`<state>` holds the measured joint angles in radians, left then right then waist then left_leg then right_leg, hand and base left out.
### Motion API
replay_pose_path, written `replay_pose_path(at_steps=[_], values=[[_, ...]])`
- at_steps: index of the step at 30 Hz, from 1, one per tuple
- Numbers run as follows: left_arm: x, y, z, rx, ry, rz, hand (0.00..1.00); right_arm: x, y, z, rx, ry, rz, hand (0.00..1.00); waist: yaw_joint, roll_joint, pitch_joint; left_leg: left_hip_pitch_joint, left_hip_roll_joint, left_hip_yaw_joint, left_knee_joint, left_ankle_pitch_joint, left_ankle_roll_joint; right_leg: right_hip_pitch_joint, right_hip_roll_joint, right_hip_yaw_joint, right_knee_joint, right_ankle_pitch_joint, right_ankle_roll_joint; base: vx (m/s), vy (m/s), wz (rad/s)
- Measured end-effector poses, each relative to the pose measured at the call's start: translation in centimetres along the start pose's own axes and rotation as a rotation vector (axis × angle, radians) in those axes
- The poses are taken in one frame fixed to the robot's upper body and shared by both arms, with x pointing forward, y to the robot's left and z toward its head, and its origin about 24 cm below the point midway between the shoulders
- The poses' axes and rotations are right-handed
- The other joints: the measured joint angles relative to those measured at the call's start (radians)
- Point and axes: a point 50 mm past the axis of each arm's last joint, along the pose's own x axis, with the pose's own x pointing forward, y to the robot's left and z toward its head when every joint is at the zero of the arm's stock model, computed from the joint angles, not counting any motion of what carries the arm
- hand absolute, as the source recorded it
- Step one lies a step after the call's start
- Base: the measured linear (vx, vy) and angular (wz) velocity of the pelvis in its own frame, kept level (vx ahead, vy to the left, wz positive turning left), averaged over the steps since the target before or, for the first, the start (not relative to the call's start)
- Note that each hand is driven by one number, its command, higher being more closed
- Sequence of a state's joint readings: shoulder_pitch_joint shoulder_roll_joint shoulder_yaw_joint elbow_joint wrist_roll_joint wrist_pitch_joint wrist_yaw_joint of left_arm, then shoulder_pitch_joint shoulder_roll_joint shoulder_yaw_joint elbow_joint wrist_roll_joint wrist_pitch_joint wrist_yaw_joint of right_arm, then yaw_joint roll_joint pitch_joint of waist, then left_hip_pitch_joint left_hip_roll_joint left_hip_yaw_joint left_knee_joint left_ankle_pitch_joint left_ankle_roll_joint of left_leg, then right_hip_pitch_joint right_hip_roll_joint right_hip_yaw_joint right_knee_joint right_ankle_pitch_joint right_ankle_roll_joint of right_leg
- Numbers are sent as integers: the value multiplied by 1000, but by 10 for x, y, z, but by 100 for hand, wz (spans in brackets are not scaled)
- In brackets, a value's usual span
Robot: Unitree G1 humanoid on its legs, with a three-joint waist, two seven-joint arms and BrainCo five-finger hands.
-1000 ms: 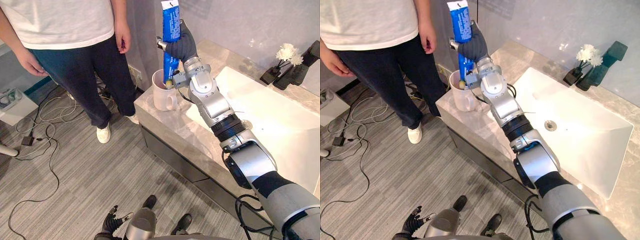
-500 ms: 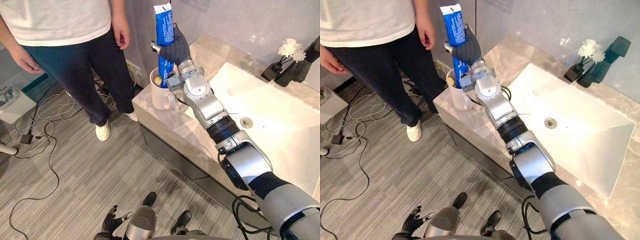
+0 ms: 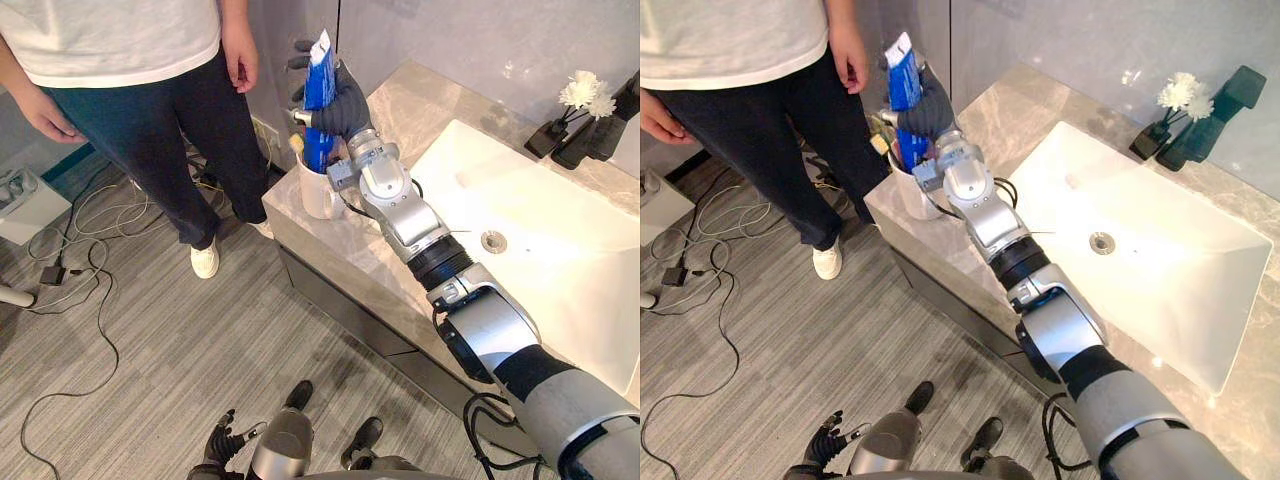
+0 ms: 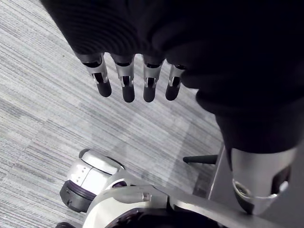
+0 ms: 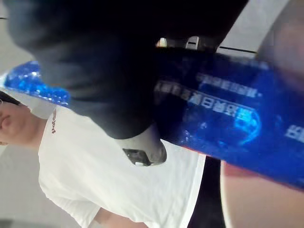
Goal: Organize washtable
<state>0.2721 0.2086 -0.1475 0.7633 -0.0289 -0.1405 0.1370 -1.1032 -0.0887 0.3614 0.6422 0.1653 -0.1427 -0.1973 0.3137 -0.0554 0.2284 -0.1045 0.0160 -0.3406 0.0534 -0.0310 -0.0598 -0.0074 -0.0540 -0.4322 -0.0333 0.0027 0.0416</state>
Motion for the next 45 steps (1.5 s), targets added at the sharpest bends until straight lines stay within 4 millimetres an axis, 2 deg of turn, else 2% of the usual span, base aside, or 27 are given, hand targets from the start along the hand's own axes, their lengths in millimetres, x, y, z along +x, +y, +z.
replay_pose_path(at_steps=[10, 17, 24, 29, 37, 42, 45], values=[[0, 0, -1, -1, 5, 0, 0, -9, -5, -8, 4, 9, -4, 0, -7, 4, 3, 16, 0, 13, -1, 0, 1, -1, -4, 19, 25, -8, -1, -9, 13, -4], [-1, 0, -4, -1, 17, 2, 0, -17, -9, -7, 12, -15, 6, 0, -27, 4, 2, 18, 0, 15, -1, 0, 1, -15, -10, 25, 52, -21, 1, 1, 5, -1], [-2, 0, -5, 0, 19, 1, 0, -26, -28, -3, -14, -52, -12, 0, -31, 5, 1, 30, -2, 20, -4, 1, 2, -14, -17, 32, 66, -25, 4, -2, 10, -2], [-4, 0, -9, -10, 32, 6, 0, -27, -31, 1, -10, -72, 2, 0, -54, 6, -2, 38, 0, 32, -5, 1, 2, -13, -16, 43, 70, -25, 4, -12, 11, -5], [-5, -1, -14, -9, 53, 1, 0, -35, -40, -3, -36, -70, -7, 0, -59, 11, -33, 45, 0, 40, -14, 1, 3, -14, -16, 52, 70, -25, 4, 1, 6, -4], [-6, -1, -18, -9, 67, 1, 0, -36, -50, -3, -92, -68, -14, 0, -77, 11, -52, 47, 0, 40, -16, 3, 4, -13, -16, 52, 70, -25, 4, 0, 0, 0], [-7, -1, -18, -8, 67, 1, 0, -38, -61, 4, -155, -97, -19, 0, -81, 11, -52, 49, 1, 41, -17, 4, 5, -11, -17, 53, 70, -25, 4, 0, 0, 0]])
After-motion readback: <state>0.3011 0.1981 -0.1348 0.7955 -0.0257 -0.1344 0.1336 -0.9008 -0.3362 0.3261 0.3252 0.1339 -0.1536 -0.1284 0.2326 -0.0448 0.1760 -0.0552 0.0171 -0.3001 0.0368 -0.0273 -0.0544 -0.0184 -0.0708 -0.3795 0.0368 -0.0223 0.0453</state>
